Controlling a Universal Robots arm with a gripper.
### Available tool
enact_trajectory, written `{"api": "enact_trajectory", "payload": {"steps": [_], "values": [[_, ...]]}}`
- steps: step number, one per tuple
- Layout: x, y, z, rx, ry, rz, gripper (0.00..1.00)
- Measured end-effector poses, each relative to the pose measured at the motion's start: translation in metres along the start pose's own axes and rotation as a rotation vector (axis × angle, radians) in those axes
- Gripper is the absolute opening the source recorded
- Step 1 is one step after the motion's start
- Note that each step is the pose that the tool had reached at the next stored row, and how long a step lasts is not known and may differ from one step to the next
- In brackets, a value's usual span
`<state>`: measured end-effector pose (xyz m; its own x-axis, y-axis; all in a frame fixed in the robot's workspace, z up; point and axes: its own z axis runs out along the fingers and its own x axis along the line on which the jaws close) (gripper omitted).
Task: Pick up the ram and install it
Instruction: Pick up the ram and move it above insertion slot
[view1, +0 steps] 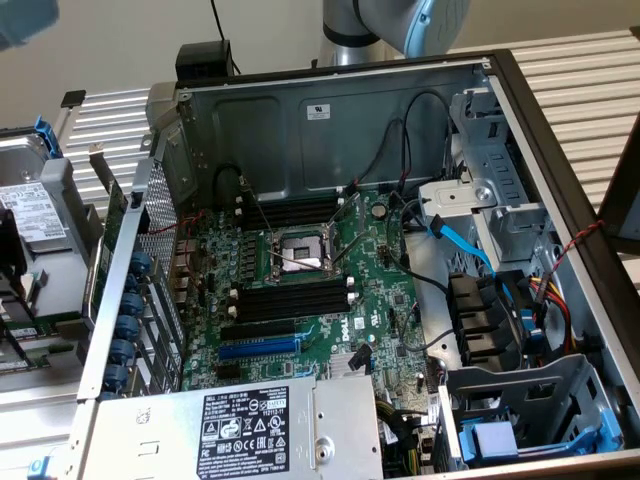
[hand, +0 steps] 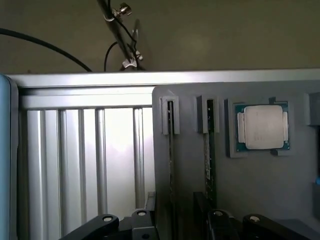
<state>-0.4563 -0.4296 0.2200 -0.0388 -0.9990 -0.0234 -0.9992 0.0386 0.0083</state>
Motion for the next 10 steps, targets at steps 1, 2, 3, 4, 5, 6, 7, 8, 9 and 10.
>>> {"api": "enact_trajectory", "payload": {"steps": [1,2,3,4,5,6,7,8,9,10], "values": [[0.0,0.0,0.0018,0.0,0.0,0.0,0.42],[0.0,0.0,0.0036,-0.0001,0.0001,0.0,0.42],[0.0,-0.0001,0.0056,0.0001,0.0,-0.001,0.42],[0.0,-0.0001,0.0074,0.0,0.0,-0.002,0.42],[0.0,-0.0001,0.0092,0.0001,-0.0001,-0.003,0.42],[0.0,-0.0001,0.0109,-0.0001,0.0,-0.004,0.42],[0.0,-0.0001,0.0127,-0.0001,0.0,-0.005,0.42],[0.0,-0.0001,0.0146,-0.0001,0.0001,-0.005,0.42],[0.0,-0.0001,0.0164,-0.0001,0.0,-0.006,0.42],[0.0,-0.0001,0.0181,-0.0001,0.0001,-0.006,0.42]]}}
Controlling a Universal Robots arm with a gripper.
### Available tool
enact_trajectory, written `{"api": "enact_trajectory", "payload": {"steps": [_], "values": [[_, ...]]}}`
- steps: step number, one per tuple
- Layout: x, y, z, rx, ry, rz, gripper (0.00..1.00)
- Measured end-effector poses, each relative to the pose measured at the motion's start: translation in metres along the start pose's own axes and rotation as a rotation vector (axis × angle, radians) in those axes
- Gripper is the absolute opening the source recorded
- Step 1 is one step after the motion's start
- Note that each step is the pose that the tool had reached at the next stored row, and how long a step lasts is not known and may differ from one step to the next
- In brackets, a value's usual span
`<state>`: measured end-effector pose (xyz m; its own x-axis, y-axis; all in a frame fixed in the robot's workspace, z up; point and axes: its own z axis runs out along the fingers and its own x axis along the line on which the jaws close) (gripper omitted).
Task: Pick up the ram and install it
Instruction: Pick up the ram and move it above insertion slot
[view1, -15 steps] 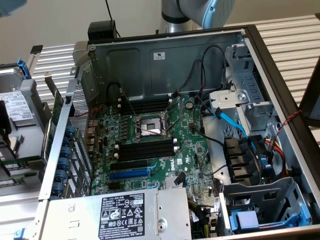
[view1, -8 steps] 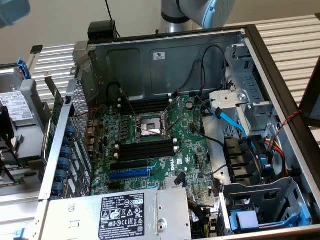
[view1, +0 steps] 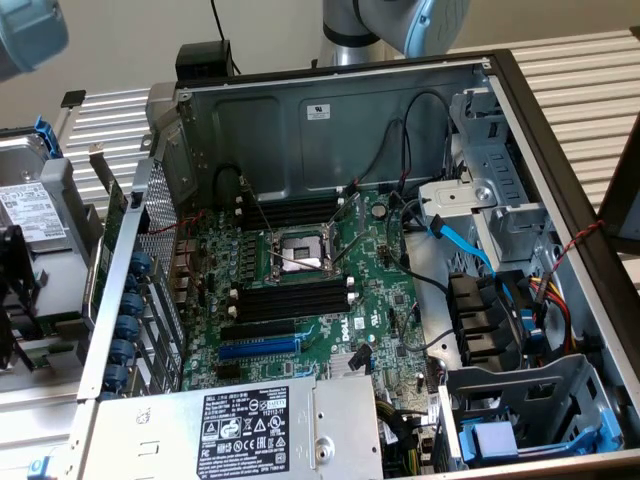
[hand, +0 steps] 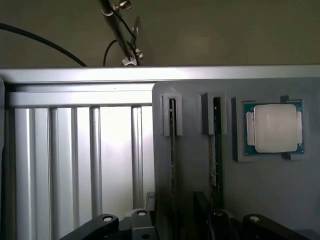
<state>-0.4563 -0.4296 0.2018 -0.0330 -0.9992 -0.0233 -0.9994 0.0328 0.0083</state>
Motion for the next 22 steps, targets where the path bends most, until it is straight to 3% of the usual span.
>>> {"api": "enact_trajectory", "payload": {"steps": [7,22], "values": [[0.0002,0.0,0.0064,-0.0002,0.0001,-0.001,0.42],[0.0001,0.0004,0.0022,0.0001,0.0,-0.003,0.4]]}}
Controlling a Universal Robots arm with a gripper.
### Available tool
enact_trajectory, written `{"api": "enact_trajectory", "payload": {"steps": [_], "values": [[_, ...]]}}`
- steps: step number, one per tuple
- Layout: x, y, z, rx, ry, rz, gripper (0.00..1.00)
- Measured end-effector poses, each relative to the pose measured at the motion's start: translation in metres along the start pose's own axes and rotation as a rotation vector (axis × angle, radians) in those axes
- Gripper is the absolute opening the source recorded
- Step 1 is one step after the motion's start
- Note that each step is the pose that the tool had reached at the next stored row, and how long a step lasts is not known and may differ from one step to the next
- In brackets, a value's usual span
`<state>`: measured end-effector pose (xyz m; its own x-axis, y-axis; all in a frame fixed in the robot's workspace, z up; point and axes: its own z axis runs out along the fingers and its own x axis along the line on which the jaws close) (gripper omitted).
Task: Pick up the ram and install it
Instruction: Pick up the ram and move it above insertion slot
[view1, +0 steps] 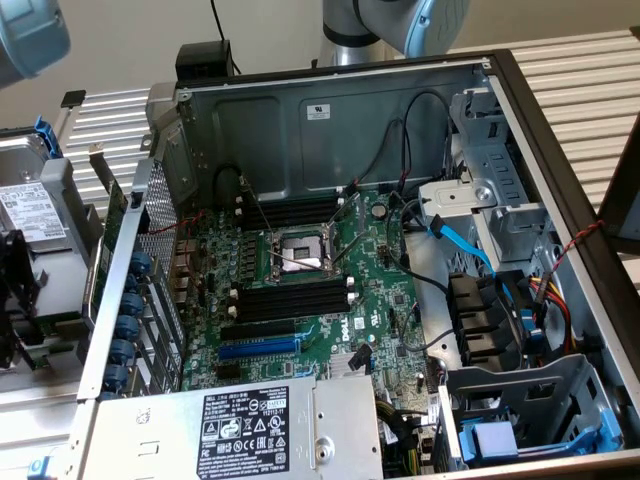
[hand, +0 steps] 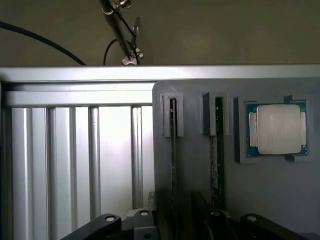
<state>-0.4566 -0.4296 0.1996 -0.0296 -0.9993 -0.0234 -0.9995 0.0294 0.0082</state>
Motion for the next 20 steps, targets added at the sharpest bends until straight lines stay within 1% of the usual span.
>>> {"api": "enact_trajectory", "payload": {"steps": [1,2,3,4,5,6,7,11,13,20], "values": [[0.0,0.0,0.0,0.0,0.0,0.0,0.34],[0.0,0.0,0.0,0.0,0.0,0.0,0.34],[0.0,0.0,0.0,0.0,0.0,0.0,0.22],[0.0,0.0,0.0,0.0,0.0,0.0,0.22],[0.0,0.0,0.0,-0.0001,0.0001,0.0,0.16],[0.0,0.0,-0.0001,-0.0001,0.0001,0.0,0.16],[0.0,0.0,-0.0001,-0.0001,0.0001,0.0,0.13],[0.0,0.0001,-0.0014,-0.0002,0.0001,0.0,0.13],[0.0,0.0001,-0.0064,-0.0001,0.0001,0.0,0.13],[-0.001,0.0004,-0.0375,0.0,0.0,-0.001,0.13]]}}
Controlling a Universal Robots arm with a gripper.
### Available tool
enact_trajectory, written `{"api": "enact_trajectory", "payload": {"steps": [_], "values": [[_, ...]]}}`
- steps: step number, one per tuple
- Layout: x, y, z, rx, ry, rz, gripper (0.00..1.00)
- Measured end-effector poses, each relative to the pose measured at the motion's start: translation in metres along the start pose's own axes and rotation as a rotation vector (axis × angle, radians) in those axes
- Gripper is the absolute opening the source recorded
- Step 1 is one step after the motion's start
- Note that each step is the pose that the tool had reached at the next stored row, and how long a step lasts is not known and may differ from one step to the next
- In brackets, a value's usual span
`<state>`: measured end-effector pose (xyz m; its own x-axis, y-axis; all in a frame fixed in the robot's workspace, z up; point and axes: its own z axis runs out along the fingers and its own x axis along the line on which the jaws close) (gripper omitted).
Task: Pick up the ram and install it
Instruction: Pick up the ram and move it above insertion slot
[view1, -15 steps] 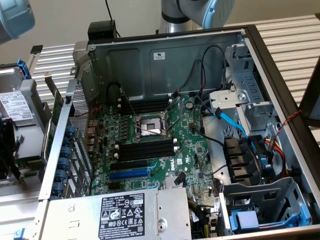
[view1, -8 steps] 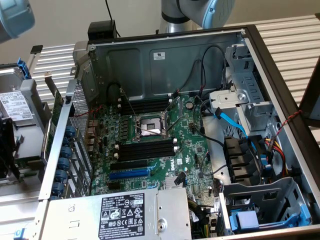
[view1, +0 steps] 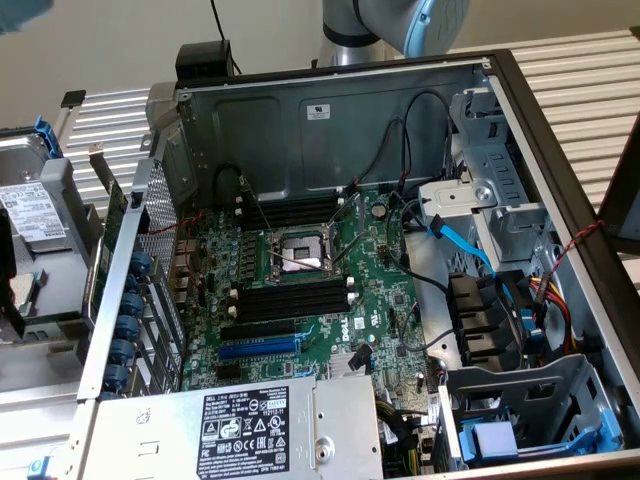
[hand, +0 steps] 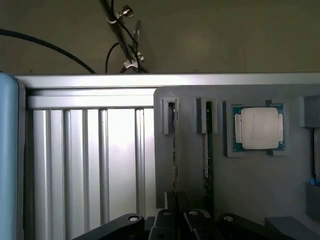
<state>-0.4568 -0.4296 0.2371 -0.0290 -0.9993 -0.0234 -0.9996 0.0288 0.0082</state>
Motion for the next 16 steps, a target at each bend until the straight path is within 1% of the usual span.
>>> {"api": "enact_trajectory", "payload": {"steps": [11,13,16], "values": [[-0.001,0.0004,-0.049,0.0002,0.0,-0.001,0.13],[-0.001,0.0005,-0.0563,0.0001,0.0003,-0.001,0.13],[-0.001,0.0005,-0.0606,0.0001,0.0007,-0.001,0.13]]}}
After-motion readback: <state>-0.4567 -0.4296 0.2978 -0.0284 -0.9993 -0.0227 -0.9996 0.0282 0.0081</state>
